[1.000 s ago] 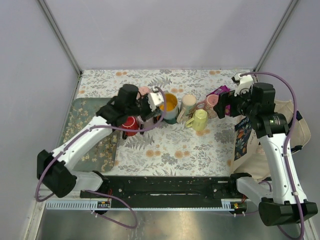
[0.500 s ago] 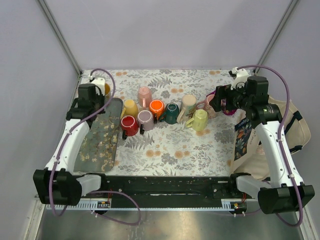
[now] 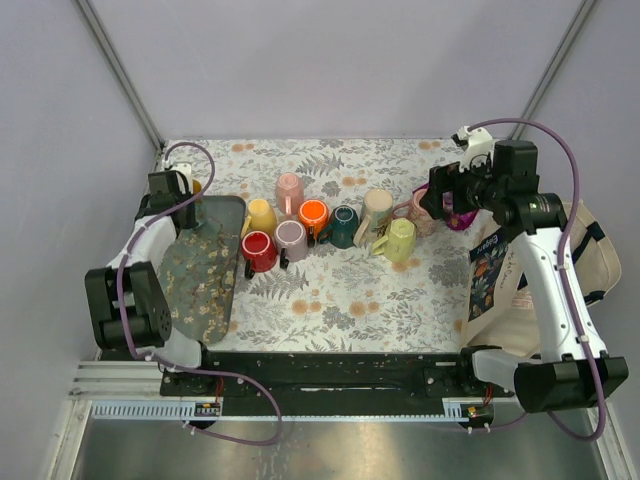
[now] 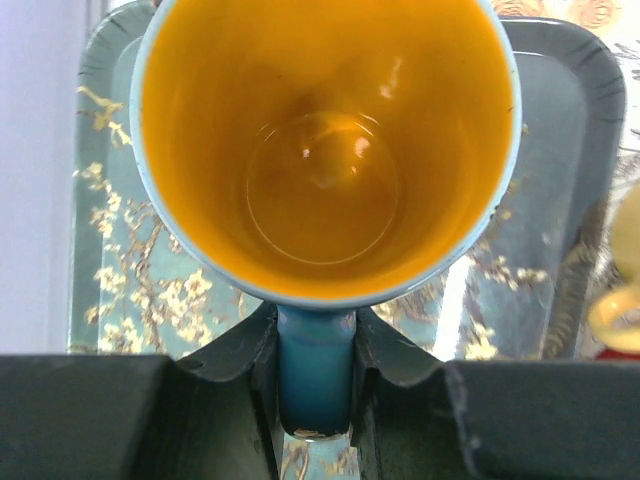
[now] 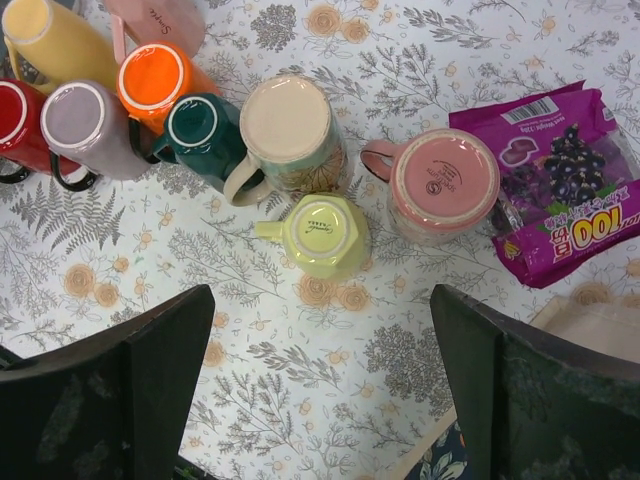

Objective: Turn the mug right side up
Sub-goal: Move the cup to the tray.

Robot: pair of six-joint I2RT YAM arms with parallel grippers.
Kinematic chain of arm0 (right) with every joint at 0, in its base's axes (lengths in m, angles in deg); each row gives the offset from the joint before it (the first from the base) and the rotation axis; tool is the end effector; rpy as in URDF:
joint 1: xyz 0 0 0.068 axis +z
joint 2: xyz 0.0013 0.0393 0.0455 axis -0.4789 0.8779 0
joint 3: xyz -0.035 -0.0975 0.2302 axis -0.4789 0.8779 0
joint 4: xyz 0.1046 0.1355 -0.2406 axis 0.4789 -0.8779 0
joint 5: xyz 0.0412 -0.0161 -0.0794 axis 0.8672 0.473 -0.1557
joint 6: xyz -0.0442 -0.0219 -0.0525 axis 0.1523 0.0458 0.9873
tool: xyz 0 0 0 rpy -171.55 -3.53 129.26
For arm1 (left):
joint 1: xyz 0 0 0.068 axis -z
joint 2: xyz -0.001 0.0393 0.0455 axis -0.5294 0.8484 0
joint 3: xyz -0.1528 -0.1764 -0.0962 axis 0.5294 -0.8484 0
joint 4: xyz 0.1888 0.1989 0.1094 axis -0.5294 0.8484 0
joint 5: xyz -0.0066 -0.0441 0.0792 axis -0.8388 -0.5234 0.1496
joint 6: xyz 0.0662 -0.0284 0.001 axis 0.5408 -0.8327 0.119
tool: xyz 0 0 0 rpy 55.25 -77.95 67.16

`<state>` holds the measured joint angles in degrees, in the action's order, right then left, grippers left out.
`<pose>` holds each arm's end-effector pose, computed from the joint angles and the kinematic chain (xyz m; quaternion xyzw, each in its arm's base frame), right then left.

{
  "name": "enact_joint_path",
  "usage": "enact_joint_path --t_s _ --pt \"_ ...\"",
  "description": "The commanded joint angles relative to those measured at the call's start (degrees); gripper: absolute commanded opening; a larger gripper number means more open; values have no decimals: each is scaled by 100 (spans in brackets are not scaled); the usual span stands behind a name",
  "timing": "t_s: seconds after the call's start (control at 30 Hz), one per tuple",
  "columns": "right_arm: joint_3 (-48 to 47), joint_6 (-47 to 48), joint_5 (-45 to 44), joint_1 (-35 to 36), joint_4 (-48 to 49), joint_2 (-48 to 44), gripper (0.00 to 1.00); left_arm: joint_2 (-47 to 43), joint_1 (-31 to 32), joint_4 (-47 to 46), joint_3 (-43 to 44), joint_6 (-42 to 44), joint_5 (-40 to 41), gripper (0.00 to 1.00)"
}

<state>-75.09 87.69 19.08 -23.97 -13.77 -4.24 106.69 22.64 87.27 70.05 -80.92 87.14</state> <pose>0.2967 0.0455 0.3754 -0.1865 0.8498 0.1433 0.4716 0.3629 0.0638 0.1939 -0.0264 0.9145 0.0919 0.3931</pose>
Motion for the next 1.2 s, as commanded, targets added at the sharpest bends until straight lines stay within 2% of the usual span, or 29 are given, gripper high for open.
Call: enact_joint_path --t_s 0.0,0.2,0.43,0.6,0.77,0.9,1.17 --pt "-622 530 251 63 -388 401 99 628 -114 -1181 826 65 60 0" --pt "-1149 882 181 80 -986 700 99 1174 -359 -1445 1160 336 114 0" --pt "-1062 997 67 151 -1092 691 99 1491 -790 -875 1609 872 -914 0" --pt "-921 1049 -38 230 -1031 604 99 1561 -957 -444 1574 1390 -1407 0" --pt "-798 1049 -82 318 -1039 507 99 1702 -1159 -303 1653 1488 -1574 0" --pt "-728 1067 -118 362 -1048 472 99 1939 -1265 198 2013 1532 -1575 0" --pt "-578 1076 -197 415 -996 367 99 1922 -1432 155 1917 1778 -1355 0"
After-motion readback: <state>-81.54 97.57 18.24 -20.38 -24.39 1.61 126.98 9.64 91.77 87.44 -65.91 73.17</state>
